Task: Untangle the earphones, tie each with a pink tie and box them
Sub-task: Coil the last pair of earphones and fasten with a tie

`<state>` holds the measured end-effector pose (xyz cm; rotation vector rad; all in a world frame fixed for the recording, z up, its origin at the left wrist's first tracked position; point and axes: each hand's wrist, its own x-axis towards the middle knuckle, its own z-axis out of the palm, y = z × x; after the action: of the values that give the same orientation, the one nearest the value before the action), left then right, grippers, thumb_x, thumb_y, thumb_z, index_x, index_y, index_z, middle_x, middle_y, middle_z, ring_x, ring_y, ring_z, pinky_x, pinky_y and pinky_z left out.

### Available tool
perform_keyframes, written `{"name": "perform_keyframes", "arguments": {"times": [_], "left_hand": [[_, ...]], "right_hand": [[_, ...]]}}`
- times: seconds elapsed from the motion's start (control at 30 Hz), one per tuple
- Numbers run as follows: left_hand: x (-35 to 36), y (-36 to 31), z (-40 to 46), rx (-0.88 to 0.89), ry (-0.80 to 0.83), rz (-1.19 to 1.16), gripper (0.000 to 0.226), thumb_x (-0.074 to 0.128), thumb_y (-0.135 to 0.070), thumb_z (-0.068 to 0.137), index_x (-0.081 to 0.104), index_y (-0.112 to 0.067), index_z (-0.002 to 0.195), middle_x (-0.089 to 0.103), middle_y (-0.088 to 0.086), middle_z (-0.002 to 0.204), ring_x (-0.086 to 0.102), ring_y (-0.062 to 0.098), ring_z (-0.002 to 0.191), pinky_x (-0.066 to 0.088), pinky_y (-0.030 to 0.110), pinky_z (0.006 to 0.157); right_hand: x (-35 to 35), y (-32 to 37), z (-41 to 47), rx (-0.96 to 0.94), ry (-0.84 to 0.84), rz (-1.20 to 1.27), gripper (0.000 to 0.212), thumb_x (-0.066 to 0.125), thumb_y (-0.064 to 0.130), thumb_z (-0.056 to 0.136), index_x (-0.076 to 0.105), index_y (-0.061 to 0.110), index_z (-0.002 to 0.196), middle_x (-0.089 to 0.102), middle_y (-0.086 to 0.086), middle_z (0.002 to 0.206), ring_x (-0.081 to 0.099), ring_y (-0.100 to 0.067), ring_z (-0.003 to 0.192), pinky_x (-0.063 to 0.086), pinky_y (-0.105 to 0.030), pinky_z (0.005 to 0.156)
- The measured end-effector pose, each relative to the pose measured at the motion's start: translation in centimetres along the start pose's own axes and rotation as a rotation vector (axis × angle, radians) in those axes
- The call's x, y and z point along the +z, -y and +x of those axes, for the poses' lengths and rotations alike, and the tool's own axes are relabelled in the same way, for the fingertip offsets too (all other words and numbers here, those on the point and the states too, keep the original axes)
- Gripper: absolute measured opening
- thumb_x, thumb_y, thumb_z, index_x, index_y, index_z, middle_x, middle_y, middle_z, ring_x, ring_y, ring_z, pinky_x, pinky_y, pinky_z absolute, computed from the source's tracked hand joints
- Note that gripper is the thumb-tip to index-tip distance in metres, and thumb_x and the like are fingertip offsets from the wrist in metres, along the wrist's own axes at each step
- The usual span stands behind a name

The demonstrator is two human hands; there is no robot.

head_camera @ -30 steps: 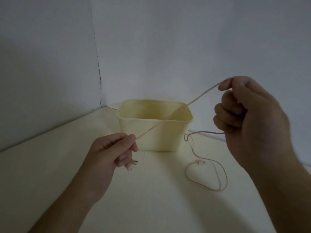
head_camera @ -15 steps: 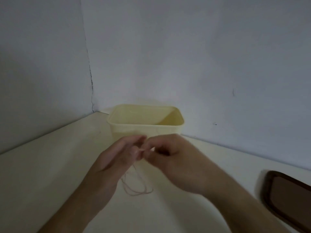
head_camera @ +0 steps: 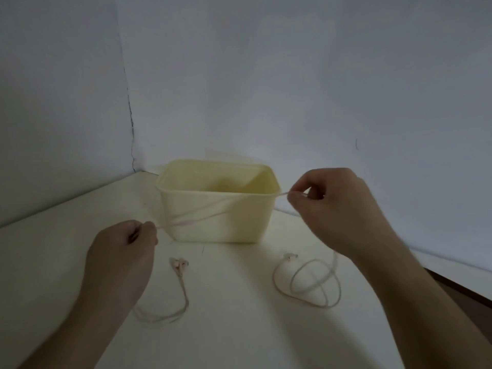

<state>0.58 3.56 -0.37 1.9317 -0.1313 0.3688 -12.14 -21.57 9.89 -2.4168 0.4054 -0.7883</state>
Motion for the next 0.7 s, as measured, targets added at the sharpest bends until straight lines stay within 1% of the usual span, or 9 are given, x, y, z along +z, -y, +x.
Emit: {"name": "perform_keyframes", "arguments": {"times": [0.07, 0.13, 0.2, 0.3, 0.37, 0.43, 0.53, 0.6, 0.7], "left_hand": [[0.3, 0.6, 0.0, 0.0, 0.036, 0.125, 0.037, 0.059, -0.024, 0.097, 0.063, 0.005, 0.075, 0.054, 0.026, 0.063, 0.053, 0.04, 0.059, 0.037, 0.038, 0.057], [0.9, 1.0, -0.3, 0.004, 0.141, 0.259, 0.028, 0.061, -0.026, 0.095, 0.069, -0.006, 0.077, 0.063, 0.015, 0.067, 0.062, 0.033, 0.068, 0.046, 0.04, 0.063], [1.2, 0.6, -1.0, 0.068, 0.204, 0.303, 0.01, 0.062, -0.024, 0.092, 0.072, -0.023, 0.093, 0.069, -0.004, 0.091, 0.065, 0.021, 0.09, 0.047, 0.036, 0.075], [0.9, -0.2, -1.8, 0.259, 0.287, 0.003, 0.036, 0.064, -0.036, 0.086, 0.068, -0.033, 0.122, 0.066, -0.017, 0.121, 0.059, 0.006, 0.115, 0.042, 0.028, 0.095], [0.8, -1.1, -2.5, 0.272, 0.568, -0.303, 0.045, 0.06, -0.053, 0.087, 0.072, -0.029, 0.123, 0.074, -0.009, 0.118, 0.066, 0.01, 0.113, 0.048, 0.033, 0.098], [1.2, -1.5, -3.2, 0.237, 0.74, -0.352, 0.041, 0.06, -0.054, 0.091, 0.075, -0.021, 0.109, 0.077, 0.0, 0.09, 0.072, 0.017, 0.087, 0.053, 0.038, 0.083], [1.4, -1.2, -2.9, 0.213, 0.603, -0.245, 0.016, 0.069, -0.035, 0.097, 0.078, -0.026, 0.087, 0.05, -0.002, 0.049, 0.045, 0.008, 0.045, 0.034, 0.026, 0.052], [1.1, -1.0, -2.2, 0.198, 0.43, -0.147, 0.025, 0.064, -0.027, 0.101, 0.076, -0.023, 0.079, 0.044, -0.004, 0.048, 0.038, 0.006, 0.043, 0.027, 0.025, 0.049], [0.7, -0.9, -1.4, 0.108, 0.196, -0.015, 0.031, 0.058, -0.016, 0.1, 0.07, -0.017, 0.071, 0.049, -0.014, 0.045, 0.044, 0.005, 0.043, 0.033, 0.028, 0.051]], "right_hand": [[-0.1, 0.0, -0.1, 0.017, -0.044, 0.065, 0.019, 0.068, 0.025, 0.094, 0.075, 0.025, 0.076, 0.063, 0.008, 0.055, 0.055, -0.007, 0.048, 0.039, -0.012, 0.042], [0.3, 0.6, -0.4, 0.007, 0.033, 0.099, 0.017, 0.067, 0.02, 0.09, 0.076, 0.023, 0.076, 0.067, 0.005, 0.059, 0.058, -0.011, 0.051, 0.041, -0.014, 0.045], [1.3, 1.6, -0.9, -0.019, 0.171, 0.091, 0.016, 0.066, 0.018, 0.089, 0.075, 0.021, 0.077, 0.069, 0.007, 0.065, 0.061, -0.006, 0.057, 0.044, -0.014, 0.05], [3.5, 2.7, -1.9, -0.079, 0.384, 0.026, 0.019, 0.058, 0.018, 0.094, 0.074, 0.022, 0.085, 0.067, 0.011, 0.073, 0.059, -0.002, 0.065, 0.044, -0.016, 0.058], [5.1, 3.3, -2.9, -0.154, 0.472, -0.015, 0.021, 0.054, 0.019, 0.096, 0.072, 0.026, 0.089, 0.068, 0.012, 0.081, 0.059, -0.003, 0.071, 0.047, -0.021, 0.065], [6.1, 3.6, -3.4, -0.186, 0.515, -0.015, 0.022, 0.054, 0.022, 0.096, 0.067, 0.032, 0.081, 0.067, 0.011, 0.079, 0.061, -0.007, 0.073, 0.049, -0.026, 0.065], [6.0, 3.3, -3.2, -0.166, 0.473, -0.041, 0.015, 0.059, 0.028, 0.097, 0.065, 0.038, 0.088, 0.059, 0.015, 0.067, 0.055, -0.002, 0.065, 0.041, -0.02, 0.06], [4.9, 2.6, -2.5, -0.123, 0.371, -0.084, 0.013, 0.061, 0.025, 0.094, 0.065, 0.036, 0.1, 0.06, 0.015, 0.065, 0.056, 0.0, 0.062, 0.04, -0.016, 0.058], [2.6, 1.7, -1.2, -0.023, 0.123, -0.09, 0.014, 0.066, 0.021, 0.088, 0.071, 0.033, 0.087, 0.065, 0.013, 0.061, 0.061, 0.001, 0.062, 0.042, -0.013, 0.053]]}}
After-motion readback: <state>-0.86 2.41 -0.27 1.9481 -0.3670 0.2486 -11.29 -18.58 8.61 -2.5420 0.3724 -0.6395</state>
